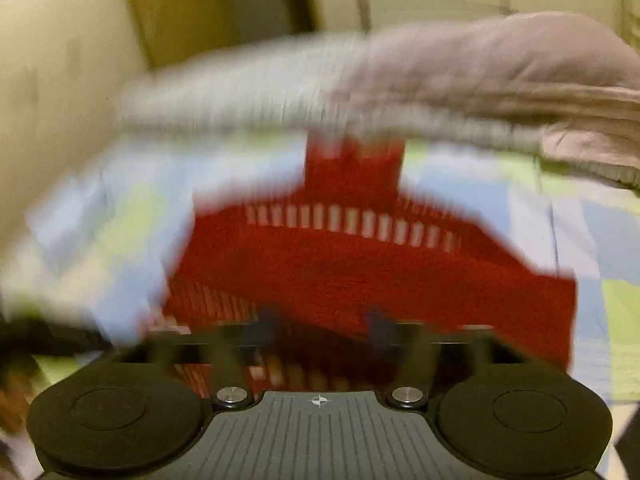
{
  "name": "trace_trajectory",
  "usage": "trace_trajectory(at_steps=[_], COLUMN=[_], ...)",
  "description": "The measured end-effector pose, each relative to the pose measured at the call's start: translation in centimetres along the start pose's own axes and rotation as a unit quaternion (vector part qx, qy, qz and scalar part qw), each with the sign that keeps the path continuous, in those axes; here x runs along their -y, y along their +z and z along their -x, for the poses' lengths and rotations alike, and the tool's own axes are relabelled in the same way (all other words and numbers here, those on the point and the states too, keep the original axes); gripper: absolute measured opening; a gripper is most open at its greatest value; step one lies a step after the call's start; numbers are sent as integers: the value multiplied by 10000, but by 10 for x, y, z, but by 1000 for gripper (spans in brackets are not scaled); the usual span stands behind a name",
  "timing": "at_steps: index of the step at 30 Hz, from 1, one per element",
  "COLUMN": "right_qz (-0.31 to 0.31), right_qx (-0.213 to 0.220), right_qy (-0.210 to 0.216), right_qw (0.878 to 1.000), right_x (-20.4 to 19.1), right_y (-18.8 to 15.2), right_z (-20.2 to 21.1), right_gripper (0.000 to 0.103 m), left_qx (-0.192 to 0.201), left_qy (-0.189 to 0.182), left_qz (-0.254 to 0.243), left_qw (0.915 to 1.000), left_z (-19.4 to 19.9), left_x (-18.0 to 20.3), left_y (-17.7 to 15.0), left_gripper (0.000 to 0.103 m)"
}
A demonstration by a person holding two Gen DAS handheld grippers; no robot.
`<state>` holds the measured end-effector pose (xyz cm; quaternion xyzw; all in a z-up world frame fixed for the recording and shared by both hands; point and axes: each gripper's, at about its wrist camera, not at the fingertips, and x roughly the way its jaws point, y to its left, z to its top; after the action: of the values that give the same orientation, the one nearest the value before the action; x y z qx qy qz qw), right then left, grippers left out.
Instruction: Fold clothes
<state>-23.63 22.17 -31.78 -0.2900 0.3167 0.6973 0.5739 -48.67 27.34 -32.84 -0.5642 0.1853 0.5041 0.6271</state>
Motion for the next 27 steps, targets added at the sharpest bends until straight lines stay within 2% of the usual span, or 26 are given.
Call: trace_trajectory(at_steps=[3,7,10,15,17,18,19,20,23,27], right_qz=[-76,-784,-1175,-1457,-1437,-1496,-1588,-1680,-1860,-1737], right_qx=[-759,-1390,-1540,-1360,-1227,-1172,-1128,-1100,-1093,-1044], right_qy=[-261,-800,-1094,-1059,-1166,-1206,-1234,-1243,-1185,-1262], right_qw=[9967,9839,9749,9742,9750,9743,9731,9717,9692,9711], right_x=[9,49,82,101,102,104,107,110,115,112], right_y=[-36,-85,-103,-107,-106,-106,-105,-105,-109,-109], right_z=[-23,-23,-24,-23,-21,-20,-19,-18,-14,-4], right_gripper=[64,64,64,64,64,64,64,64,64,64], left_qx=[-69,-159,-142,-353,-375,-335,-358,-413,-150,884], left_qy=[-88,-265,-431,-470,-330,-333,-401,-491,-624,-761], left_qz=[-12,-133,-370,-720,-954,-1087,-1203,-1313,-1815,-2665], left_qw=[9999,9994,9983,9957,9942,9930,9913,9893,9813,9568], left_z=[-6,-27,-49,-96,-109,-111,-111,-111,-95,-45], left_x=[-2,12,33,63,73,77,81,84,99,125], left_y=[-3,-2,2,9,7,5,4,3,5,32], left_gripper=[30,31,40,42,38,31,22,2,1,1])
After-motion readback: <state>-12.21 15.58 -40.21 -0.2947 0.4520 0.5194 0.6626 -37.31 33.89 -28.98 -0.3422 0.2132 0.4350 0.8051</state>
